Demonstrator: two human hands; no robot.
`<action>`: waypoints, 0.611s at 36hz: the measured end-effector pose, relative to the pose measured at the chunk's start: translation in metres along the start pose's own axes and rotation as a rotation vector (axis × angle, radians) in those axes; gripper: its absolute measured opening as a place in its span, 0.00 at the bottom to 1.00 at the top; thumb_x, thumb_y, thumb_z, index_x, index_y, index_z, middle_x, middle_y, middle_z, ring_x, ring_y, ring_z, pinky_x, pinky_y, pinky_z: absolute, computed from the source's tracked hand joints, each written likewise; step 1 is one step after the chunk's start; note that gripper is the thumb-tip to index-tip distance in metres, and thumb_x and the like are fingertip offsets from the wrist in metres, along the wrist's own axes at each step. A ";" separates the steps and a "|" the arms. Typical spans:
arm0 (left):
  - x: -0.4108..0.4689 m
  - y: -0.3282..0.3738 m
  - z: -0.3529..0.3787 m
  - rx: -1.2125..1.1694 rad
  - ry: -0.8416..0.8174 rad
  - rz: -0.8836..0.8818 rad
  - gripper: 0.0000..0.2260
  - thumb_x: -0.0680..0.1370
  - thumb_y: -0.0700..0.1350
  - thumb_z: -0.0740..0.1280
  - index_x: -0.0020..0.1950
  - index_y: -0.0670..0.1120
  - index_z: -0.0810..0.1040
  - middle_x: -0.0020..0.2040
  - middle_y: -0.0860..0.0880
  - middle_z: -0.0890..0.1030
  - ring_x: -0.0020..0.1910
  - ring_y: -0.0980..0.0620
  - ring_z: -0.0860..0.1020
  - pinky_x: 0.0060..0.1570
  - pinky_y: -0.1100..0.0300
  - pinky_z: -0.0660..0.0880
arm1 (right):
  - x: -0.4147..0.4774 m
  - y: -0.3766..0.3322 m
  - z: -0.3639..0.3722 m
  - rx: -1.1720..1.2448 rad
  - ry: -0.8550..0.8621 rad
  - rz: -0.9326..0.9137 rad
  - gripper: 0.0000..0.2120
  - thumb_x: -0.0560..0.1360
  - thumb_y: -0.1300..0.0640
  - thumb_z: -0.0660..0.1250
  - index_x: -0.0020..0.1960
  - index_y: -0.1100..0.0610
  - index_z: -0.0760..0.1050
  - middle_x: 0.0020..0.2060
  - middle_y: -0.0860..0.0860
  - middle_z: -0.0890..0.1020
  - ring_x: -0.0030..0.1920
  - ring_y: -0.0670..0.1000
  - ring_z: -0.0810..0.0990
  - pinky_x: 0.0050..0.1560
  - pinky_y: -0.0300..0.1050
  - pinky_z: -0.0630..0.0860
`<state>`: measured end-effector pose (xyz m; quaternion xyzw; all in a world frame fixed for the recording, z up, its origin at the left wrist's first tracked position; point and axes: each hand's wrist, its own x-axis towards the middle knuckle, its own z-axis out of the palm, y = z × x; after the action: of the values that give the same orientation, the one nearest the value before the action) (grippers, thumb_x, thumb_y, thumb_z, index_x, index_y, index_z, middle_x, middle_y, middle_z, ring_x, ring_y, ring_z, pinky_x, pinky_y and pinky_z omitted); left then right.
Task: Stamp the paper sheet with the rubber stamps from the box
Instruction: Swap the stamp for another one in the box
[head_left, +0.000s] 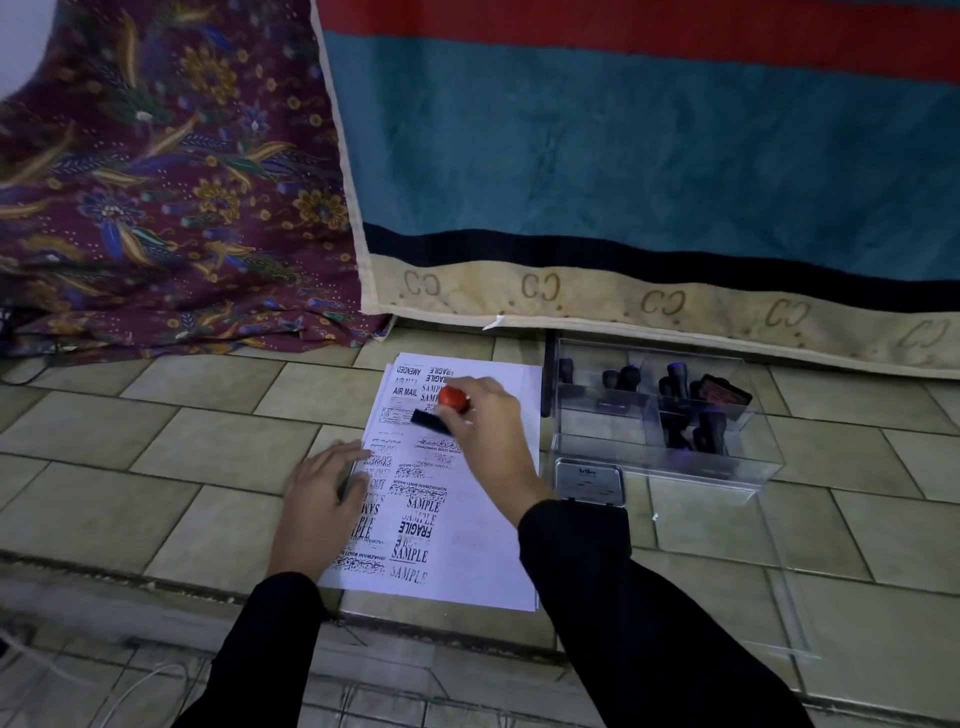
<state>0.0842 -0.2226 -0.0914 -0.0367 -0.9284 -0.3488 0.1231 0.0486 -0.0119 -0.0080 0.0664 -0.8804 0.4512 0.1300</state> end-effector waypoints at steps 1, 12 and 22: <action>0.000 0.000 0.000 -0.001 0.003 -0.001 0.15 0.76 0.48 0.62 0.59 0.48 0.81 0.62 0.51 0.80 0.65 0.46 0.73 0.68 0.43 0.66 | 0.002 -0.001 -0.009 0.040 0.059 -0.006 0.15 0.72 0.58 0.71 0.58 0.59 0.78 0.51 0.55 0.78 0.45 0.50 0.79 0.53 0.41 0.78; 0.001 -0.006 0.002 -0.016 0.003 0.011 0.15 0.76 0.50 0.61 0.59 0.49 0.80 0.62 0.51 0.80 0.65 0.46 0.73 0.68 0.43 0.67 | 0.012 0.026 -0.148 0.055 0.366 0.117 0.18 0.72 0.57 0.71 0.60 0.55 0.73 0.48 0.46 0.79 0.39 0.39 0.79 0.40 0.29 0.78; 0.001 -0.007 0.003 -0.028 0.011 0.008 0.18 0.75 0.54 0.58 0.59 0.51 0.80 0.60 0.59 0.77 0.65 0.51 0.73 0.68 0.42 0.67 | -0.012 0.128 -0.212 -0.524 0.295 0.266 0.08 0.72 0.62 0.69 0.51 0.60 0.77 0.48 0.61 0.80 0.43 0.60 0.79 0.46 0.42 0.70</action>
<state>0.0813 -0.2260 -0.0975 -0.0404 -0.9225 -0.3615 0.1292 0.0660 0.2350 0.0072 -0.1509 -0.9392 0.2273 0.2085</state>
